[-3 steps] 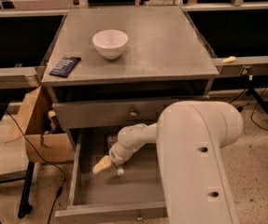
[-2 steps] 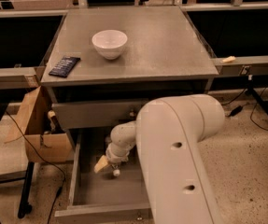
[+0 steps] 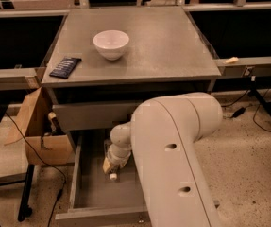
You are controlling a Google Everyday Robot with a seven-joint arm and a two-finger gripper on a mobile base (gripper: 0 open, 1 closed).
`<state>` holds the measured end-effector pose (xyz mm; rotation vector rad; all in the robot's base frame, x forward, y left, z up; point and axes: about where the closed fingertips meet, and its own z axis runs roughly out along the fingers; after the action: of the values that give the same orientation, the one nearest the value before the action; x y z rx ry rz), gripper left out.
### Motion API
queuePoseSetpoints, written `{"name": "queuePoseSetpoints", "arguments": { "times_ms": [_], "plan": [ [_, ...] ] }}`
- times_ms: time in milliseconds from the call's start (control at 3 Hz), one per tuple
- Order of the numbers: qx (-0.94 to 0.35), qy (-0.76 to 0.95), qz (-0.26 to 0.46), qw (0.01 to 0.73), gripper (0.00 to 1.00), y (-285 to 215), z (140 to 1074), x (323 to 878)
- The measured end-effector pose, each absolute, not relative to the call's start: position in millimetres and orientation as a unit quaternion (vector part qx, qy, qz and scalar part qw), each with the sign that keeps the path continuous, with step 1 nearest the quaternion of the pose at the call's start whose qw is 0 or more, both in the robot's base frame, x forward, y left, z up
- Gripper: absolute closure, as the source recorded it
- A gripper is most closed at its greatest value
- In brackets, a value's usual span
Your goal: Pick blue plastic bottle from middle drawer and place on counter
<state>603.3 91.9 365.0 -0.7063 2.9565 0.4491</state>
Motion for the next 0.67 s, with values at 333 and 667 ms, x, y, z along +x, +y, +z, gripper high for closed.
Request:
{"name": "queuePoseSetpoints", "arguments": {
  "times_ms": [333, 667],
  "plan": [
    [-0.210, 0.970, 0.119, 0.025, 0.96, 84, 370, 600],
    [-0.202, 0.975, 0.092, 0.018, 1.00, 60, 401, 578]
  ]
}}
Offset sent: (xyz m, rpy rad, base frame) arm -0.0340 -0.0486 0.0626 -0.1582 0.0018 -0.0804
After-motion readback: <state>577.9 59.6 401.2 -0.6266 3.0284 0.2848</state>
